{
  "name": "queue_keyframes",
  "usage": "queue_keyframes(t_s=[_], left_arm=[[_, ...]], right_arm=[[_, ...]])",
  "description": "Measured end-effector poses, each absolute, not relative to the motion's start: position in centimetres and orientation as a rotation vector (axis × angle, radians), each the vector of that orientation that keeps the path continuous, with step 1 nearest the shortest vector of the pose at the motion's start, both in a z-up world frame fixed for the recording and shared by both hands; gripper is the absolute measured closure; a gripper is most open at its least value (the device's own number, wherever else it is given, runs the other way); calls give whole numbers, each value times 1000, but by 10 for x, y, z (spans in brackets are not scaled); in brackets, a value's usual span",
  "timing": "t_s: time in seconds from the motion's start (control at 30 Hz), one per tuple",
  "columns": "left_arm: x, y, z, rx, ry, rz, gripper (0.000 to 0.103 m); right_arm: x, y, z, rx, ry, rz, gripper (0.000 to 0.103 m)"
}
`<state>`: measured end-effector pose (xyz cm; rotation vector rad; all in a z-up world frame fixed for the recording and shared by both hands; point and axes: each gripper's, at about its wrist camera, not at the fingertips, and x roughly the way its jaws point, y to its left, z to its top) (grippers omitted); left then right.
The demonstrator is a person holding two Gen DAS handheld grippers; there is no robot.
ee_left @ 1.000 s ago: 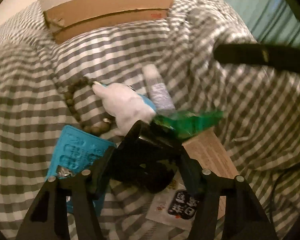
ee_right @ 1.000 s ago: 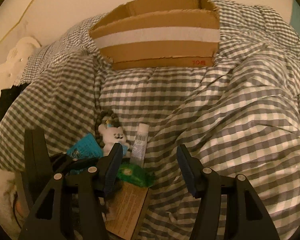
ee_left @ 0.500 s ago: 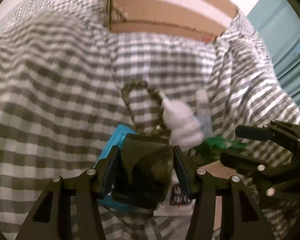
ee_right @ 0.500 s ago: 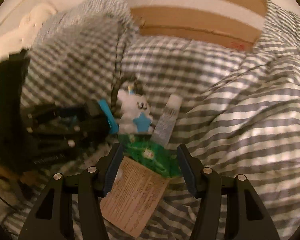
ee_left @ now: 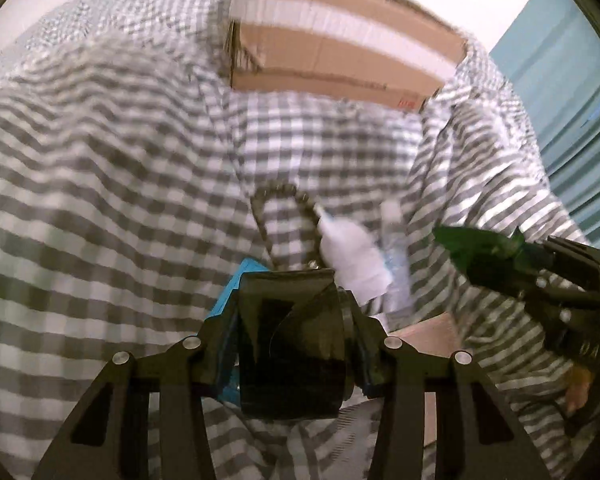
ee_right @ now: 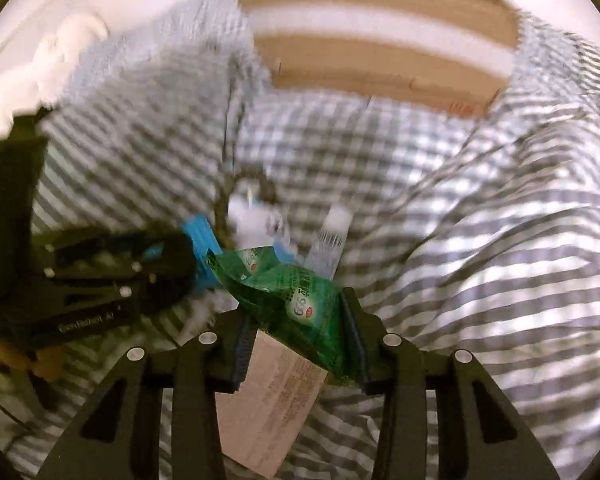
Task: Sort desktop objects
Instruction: 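Grasp the green wrapped packet with the right tool while the left tool grasps a black item, then carry the green packet and black item into the box, opening both tools, then move both open tools back to the remaining items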
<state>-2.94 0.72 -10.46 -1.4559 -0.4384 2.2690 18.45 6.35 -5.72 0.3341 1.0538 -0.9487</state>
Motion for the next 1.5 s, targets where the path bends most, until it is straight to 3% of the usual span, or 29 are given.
queue_keyframes(t_s=[0.3, 0.63, 0.83, 1.07, 1.13, 1.17, 1.2, 1.27, 1.5], left_arm=[[-70, 4, -45, -1308, -418, 2248, 56], [-175, 16, 30, -1143, -369, 2277, 56], [-247, 39, 32, -1076, -290, 2306, 56], [-287, 82, -1, -1065, -156, 2334, 55], [-289, 86, -5, -1033, -128, 2360, 53], [-289, 88, -6, -1020, -118, 2363, 47], [-289, 90, -6, -1013, -120, 2356, 42], [-284, 88, -3, -977, -132, 2364, 27], [-246, 61, 22, -970, -162, 2427, 25]], right_arm=[[188, 62, 15, 312, 845, -956, 64], [206, 0, 111, 243, 706, -973, 64], [225, -69, 131, 228, 703, -1000, 64], [237, -140, 111, 243, 744, -1025, 61], [235, -145, 107, 245, 731, -1031, 55], [234, -147, 107, 247, 717, -1029, 40], [231, -148, 108, 250, 695, -1026, 36], [227, -144, 113, 252, 660, -1033, 35], [222, -96, 140, 222, 623, -1050, 35]])
